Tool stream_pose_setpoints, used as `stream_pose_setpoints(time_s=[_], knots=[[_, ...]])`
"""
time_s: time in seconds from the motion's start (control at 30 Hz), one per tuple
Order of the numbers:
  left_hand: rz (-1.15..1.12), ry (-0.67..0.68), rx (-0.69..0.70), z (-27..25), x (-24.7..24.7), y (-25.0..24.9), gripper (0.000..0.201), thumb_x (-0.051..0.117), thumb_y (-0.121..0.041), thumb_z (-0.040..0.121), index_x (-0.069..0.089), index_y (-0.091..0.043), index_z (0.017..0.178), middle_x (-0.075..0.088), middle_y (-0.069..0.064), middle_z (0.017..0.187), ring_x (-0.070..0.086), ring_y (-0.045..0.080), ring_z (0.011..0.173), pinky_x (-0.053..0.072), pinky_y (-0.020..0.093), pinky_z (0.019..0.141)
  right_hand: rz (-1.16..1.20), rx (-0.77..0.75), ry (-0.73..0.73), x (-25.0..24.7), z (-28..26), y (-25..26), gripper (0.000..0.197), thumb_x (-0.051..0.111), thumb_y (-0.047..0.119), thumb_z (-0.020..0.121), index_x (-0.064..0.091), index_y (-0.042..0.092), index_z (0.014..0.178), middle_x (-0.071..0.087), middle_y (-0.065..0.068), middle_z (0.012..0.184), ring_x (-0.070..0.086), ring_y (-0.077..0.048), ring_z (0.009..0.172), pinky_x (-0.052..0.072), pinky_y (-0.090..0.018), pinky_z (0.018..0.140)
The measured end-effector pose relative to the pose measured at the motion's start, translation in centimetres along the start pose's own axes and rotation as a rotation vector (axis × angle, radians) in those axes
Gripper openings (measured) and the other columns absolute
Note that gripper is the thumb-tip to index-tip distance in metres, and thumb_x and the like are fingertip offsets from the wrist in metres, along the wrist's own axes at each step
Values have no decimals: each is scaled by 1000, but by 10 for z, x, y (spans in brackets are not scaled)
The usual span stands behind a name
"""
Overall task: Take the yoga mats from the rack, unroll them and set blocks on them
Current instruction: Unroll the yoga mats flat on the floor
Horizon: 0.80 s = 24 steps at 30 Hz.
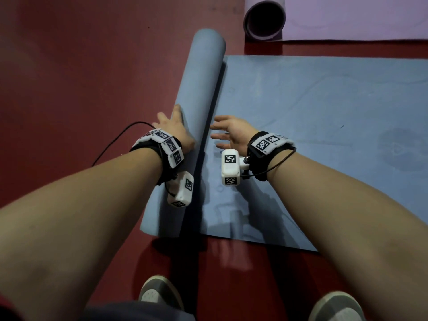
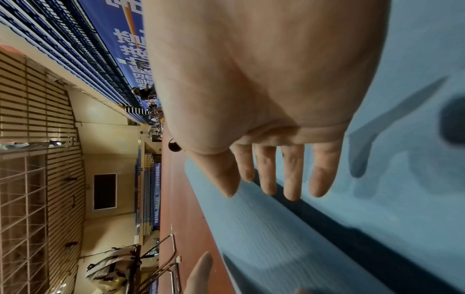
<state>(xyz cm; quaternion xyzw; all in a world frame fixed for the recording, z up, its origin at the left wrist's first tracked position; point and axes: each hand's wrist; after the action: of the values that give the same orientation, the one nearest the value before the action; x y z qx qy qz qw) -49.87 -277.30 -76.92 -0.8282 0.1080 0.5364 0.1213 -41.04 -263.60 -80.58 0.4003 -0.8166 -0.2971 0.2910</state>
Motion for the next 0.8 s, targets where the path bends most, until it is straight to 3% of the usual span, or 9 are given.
stream_pose_setpoints(time_s=[0.13,0.23,0.33,0.43,0.53,0.7,0.8], knots=[[65,-30,129,7,5,4,77,59,-8,80,33,-45,142,15,7,155,29,39,131,44,52,98,-30,11,-48,-6,11,-8,33,61,13,92,56,21,124,60,-3,115,59,-19,99,50,-32,68],[191,-33,189,10,9,2,61,58,-18,81,45,-45,134,20,5,152,30,38,128,41,53,99,-80,-29,-114,-7,25,-17,39,62,14,91,56,20,128,58,-2,116,55,-19,104,47,-29,68],[250,-78,193,11,14,-1,56,65,-34,79,46,-36,132,25,9,149,34,39,123,41,52,93,-206,-131,-175,-9,41,-22,45,62,8,90,55,14,134,58,-2,125,55,-19,107,46,-25,74],[245,-111,128,15,21,1,71,74,-43,74,37,-29,133,16,12,157,36,40,125,40,52,93,-296,-199,-180,-8,53,-23,47,62,4,89,54,10,136,56,-8,137,57,-21,117,45,-32,96],[230,-118,75,21,30,8,86,81,-42,70,28,-27,136,5,14,161,34,41,129,40,53,94,-369,-270,-173,-2,62,-26,51,60,2,88,52,10,138,53,-8,141,50,-19,129,40,-34,109],[199,-105,28,31,41,21,100,85,-48,65,20,-27,138,-5,12,163,28,44,137,43,58,98,-642,-333,-101,7,77,-44,63,59,15,83,46,25,144,49,1,147,45,-17,135,37,-36,112],[240,-110,-46,32,42,19,102,83,-52,64,18,-30,140,-3,11,163,32,43,134,37,61,100,-881,-415,-72,8,82,-57,68,62,17,81,43,16,146,44,-3,148,37,-20,139,29,-33,116]])
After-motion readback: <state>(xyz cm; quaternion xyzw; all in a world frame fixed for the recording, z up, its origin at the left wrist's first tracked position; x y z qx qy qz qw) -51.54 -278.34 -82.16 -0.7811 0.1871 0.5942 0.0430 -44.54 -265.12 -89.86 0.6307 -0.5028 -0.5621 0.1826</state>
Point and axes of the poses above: each hand's wrist, its own z-axis towards the middle knuckle, its own x-axis out of the palm, y = z × x
